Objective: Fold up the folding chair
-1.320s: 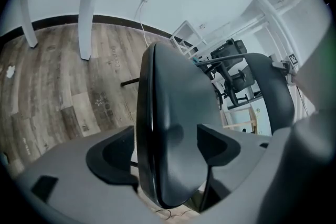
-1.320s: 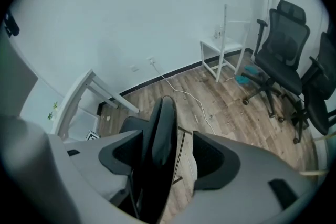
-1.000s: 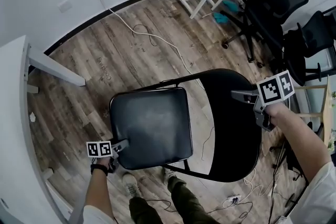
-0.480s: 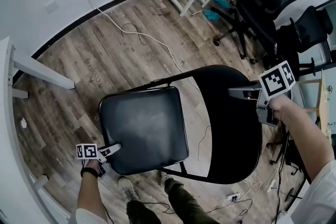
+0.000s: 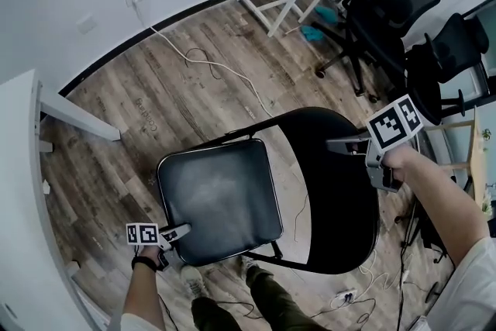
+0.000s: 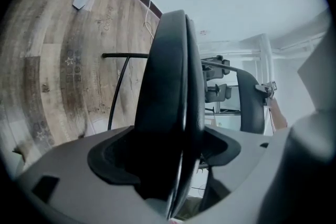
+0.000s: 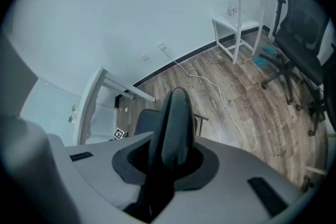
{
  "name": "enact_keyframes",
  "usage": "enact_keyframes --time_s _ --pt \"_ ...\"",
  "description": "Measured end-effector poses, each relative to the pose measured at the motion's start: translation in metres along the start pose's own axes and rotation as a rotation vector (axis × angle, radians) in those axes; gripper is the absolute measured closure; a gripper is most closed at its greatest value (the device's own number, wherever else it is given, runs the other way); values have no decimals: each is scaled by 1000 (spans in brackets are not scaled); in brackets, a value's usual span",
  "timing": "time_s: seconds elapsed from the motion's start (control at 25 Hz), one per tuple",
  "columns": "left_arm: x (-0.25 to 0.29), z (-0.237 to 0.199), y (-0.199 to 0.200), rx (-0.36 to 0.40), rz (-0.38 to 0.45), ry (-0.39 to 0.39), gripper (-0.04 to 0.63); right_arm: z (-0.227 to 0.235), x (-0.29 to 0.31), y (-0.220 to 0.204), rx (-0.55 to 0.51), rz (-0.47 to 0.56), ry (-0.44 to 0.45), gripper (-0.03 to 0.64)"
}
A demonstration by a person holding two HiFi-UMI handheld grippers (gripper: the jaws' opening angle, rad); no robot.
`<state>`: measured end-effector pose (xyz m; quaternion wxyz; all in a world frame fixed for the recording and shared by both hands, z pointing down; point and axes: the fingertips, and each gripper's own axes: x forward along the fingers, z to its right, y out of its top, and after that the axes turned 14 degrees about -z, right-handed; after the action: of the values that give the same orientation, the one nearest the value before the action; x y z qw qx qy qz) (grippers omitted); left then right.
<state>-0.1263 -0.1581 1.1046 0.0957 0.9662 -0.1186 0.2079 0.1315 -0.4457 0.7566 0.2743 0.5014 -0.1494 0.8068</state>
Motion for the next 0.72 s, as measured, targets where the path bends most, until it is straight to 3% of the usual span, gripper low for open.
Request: enact_keyframes --time_s 0.16,0.72 --pt "-3 34 -6 0 19 -7 244 -22 -15 2 14 -9 -15 545" --pt "-9 171 -9 76 21 108 270 -92 -57 12 93 -11 -34 503"
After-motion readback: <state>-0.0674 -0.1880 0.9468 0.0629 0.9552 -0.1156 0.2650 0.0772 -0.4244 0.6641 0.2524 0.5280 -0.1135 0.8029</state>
